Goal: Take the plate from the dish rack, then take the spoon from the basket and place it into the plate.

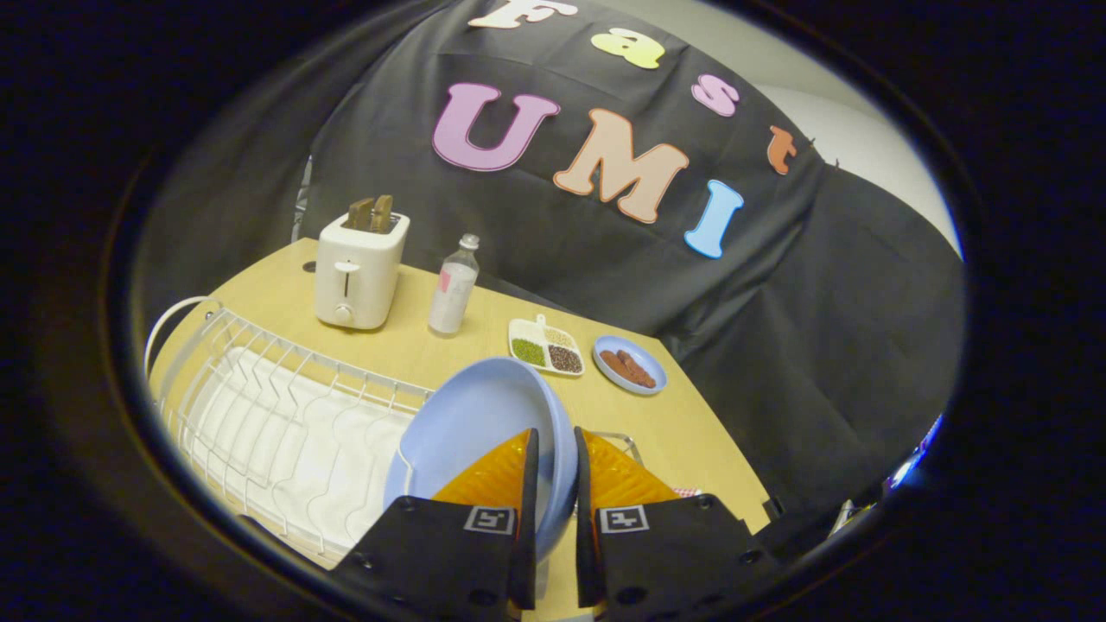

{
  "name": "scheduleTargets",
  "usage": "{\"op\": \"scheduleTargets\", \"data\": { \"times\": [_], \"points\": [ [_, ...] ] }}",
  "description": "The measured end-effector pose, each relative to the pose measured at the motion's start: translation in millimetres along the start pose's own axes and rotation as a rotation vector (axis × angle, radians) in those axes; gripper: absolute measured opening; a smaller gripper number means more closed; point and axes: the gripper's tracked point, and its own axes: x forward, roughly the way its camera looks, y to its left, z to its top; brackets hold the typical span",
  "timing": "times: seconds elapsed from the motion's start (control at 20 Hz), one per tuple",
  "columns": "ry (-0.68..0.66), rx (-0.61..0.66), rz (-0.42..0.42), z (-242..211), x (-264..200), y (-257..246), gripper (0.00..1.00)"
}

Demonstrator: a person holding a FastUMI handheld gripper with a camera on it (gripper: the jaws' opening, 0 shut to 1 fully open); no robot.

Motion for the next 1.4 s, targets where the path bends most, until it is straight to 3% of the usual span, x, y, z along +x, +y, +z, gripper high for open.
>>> {"op": "scheduleTargets", "data": {
  "times": [0.55, 0.75, 1.2, 1.4],
  "points": [
    [-0.008, -0.044, 0.004, 36.6, 10.9, -7.2, 0.11],
    [-0.08, -0.067, -0.03, 65.7, 6.1, -20.9, 0.11],
    [-0.099, 0.1, 0.069, 68.4, -6.4, -65.1, 0.11],
    [-0.115, 0.13, 0.053, 59.5, -12.9, -109.6, 0.11]
  ]
}}
